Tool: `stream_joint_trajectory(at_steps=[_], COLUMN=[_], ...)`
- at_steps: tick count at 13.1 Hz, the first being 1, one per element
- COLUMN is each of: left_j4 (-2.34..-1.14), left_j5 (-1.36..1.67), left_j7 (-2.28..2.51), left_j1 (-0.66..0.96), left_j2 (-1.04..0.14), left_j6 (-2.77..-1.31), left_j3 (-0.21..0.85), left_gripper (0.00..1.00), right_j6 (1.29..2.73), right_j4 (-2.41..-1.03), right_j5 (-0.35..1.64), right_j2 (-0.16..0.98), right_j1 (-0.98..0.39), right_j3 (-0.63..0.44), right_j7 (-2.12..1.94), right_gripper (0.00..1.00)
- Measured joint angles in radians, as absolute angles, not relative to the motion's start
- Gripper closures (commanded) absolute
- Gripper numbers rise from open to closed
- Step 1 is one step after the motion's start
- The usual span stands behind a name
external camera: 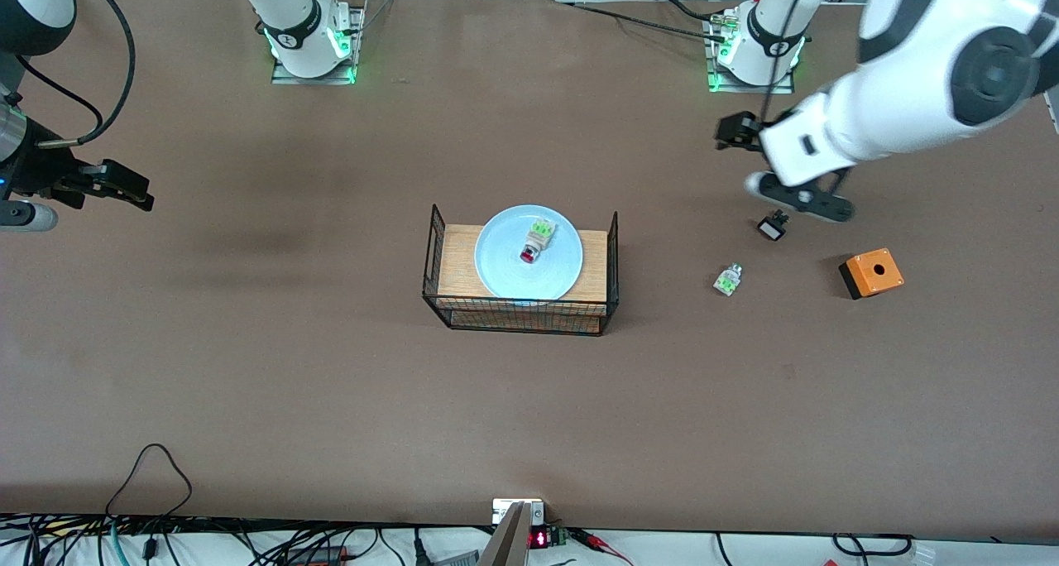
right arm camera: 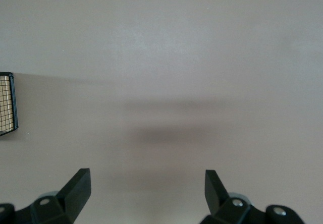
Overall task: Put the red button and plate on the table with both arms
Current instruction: 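Reach into the basket and grasp the red button with the left gripper, then lift the red button up out of the basket with the left gripper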
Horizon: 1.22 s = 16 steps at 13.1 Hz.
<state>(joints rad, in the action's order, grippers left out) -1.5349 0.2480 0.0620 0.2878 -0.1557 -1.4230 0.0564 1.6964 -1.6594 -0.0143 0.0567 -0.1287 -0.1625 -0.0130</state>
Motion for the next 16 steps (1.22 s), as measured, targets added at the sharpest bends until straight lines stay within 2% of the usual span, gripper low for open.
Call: stream_joint_trajectory(at_steps=[3, 5, 9, 11, 16], left_j4=[-1.374, -1.303, -1.268, -1.258, -1.263], left_j5=[0.248, 0.246, 0.114, 0.039, -0.099], left_j7=[0.163, 0.239, 0.405, 0.500, 0.526], left_j1=[0.429, 0.514, 0.653, 0.708, 0.734], left_j2=[-0.247, -0.345, -0.546, -0.621, -0.683], left_j6=[-1.462, -1.582, -1.878, -1.974, -1.981], left_j3=[0.058, 0.057, 0.056, 0.054, 0.054], left_gripper=[0.00, 0.00, 0.00, 0.00, 0.00], right_j6=[1.696, 1.696, 1.696, 1.696, 1.696], right_j4=[-1.659, -1.659, -1.660, -1.660, -1.660], right_j5=[-0.014, -0.014, -0.014, -0.014, -0.014], right_j2=[0.057, 0.057, 0.057, 0.057, 0.057], right_j1=[-0.129, -0.129, -0.129, -0.129, -0.129], right_j3=[-0.162, -0.162, -0.162, -0.162, -0.162], right_j7=[-0.013, -0.013, -0.013, -0.013, -0.013], right_gripper=[0.00, 0.00, 0.00, 0.00, 0.00])
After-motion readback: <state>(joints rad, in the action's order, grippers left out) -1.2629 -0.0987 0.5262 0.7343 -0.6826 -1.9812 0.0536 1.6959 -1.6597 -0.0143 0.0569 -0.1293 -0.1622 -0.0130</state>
